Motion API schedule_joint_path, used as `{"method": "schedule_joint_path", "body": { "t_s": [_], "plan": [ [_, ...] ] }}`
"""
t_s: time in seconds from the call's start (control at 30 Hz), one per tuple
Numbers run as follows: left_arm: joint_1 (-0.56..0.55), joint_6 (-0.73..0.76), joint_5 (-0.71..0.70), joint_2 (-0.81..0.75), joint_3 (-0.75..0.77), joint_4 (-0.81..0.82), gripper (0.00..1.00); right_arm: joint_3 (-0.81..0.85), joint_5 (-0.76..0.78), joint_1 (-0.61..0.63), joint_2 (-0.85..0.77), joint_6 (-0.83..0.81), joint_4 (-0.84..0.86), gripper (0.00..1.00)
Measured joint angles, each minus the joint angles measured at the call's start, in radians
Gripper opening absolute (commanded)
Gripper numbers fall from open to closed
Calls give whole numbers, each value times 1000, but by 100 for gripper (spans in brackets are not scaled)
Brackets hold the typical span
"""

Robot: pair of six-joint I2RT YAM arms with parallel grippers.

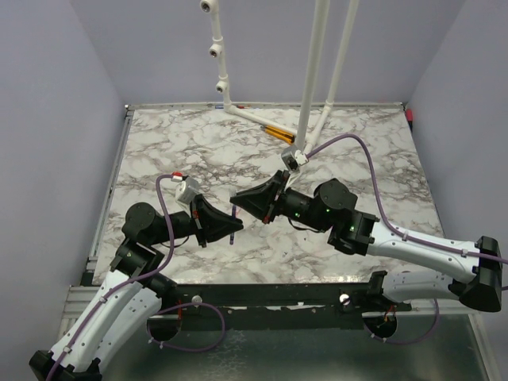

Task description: Insert the pens into the pen caps

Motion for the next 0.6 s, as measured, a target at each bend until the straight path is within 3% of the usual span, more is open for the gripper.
{"method": "schedule_joint_path", "body": {
  "t_s": [0.6],
  "plan": [
    [0, 0, 0, -9, -10, -20, 0, -63, -1, 0, -1, 34, 91, 1]
  ]
}}
